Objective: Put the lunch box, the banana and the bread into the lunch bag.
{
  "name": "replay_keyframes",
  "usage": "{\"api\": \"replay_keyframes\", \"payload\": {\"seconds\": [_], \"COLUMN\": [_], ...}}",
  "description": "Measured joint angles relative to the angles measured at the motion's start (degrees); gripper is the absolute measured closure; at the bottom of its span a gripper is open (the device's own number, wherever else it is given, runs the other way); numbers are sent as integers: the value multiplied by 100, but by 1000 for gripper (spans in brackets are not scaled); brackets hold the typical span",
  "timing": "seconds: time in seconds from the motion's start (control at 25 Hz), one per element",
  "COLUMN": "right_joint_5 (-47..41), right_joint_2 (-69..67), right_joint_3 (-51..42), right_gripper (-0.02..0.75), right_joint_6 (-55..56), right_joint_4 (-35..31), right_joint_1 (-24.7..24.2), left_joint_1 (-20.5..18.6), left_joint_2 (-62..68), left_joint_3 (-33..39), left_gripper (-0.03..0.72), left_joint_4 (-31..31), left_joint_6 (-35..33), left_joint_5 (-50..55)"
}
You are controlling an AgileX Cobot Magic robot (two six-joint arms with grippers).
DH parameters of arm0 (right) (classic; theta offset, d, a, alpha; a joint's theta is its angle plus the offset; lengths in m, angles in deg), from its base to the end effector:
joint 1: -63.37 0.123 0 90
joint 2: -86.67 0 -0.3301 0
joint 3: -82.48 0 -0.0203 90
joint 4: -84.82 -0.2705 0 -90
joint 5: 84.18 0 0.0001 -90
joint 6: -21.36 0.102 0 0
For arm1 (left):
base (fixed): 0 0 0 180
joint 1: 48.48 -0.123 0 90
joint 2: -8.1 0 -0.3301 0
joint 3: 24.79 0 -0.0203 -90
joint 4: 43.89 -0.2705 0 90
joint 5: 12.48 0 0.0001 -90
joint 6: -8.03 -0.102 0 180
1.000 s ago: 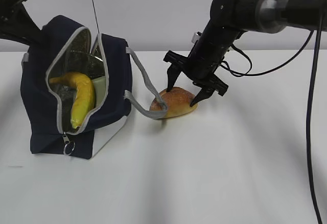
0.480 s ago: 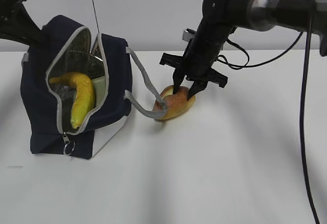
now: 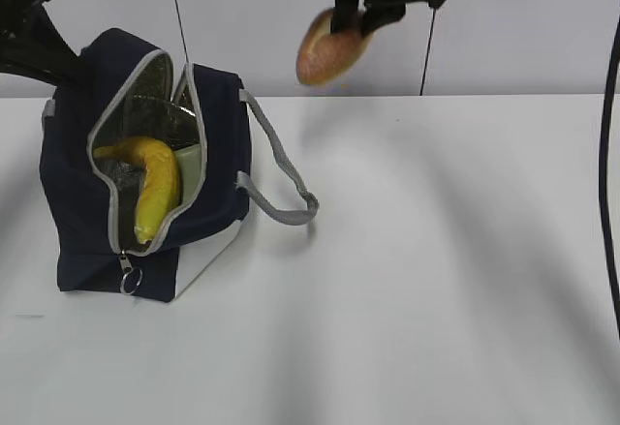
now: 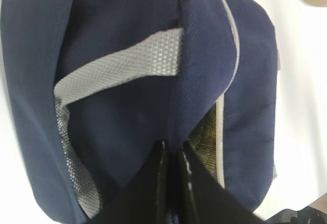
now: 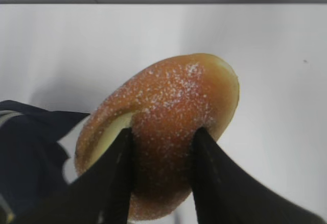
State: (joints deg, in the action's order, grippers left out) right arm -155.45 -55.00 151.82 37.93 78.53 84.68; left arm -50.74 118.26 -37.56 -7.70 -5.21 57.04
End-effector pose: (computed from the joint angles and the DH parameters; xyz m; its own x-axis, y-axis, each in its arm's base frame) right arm 0.5279 0.2173 0.3476 -0.8434 0.0115 -0.5372 -0.1583 0.9501 0.2688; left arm 0.4119 -0.0402 0.3371 -0.9557 -0.0540 -0.2894 0.1142 0.8381 -0.5335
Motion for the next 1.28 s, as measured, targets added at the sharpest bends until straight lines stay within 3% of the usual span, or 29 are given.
{"api": "replay_keyframes", "payload": {"seconds": [0.24, 0.36, 0.6, 0.88, 1.04, 1.12, 1.28], "right_joint_5": [-88, -106, -106, -106, -115, -115, -105], "right_joint_2": [151, 151, 289, 637, 569, 486, 403], "right_joint_3": [403, 403, 300, -812, -1103, -1103, -1116], "right_gripper": [472, 470, 465, 455, 440, 398, 220], "right_joint_6": [-849, -1046, -1122, -1442, -1612, -1733, -1810], "right_joint_4": [-1516, -1896, -1920, -1483, -1403, -1471, -1401], "right_joint_1": [6, 95, 566, 1372, 1577, 1581, 1581], "left_joint_1": [0, 0, 0, 0, 0, 0, 0], "left_joint_2": [0, 0, 0, 0, 0, 0, 0], "left_joint_3": [0, 0, 0, 0, 0, 0, 0], "left_gripper": [701, 701, 701, 701, 701, 701, 701], "left_joint_4": [43, 66, 66, 76, 86, 86, 86], "left_joint_6": [0, 0, 0, 0, 0, 0, 0], "left_joint_5": [0, 0, 0, 0, 0, 0, 0]}}
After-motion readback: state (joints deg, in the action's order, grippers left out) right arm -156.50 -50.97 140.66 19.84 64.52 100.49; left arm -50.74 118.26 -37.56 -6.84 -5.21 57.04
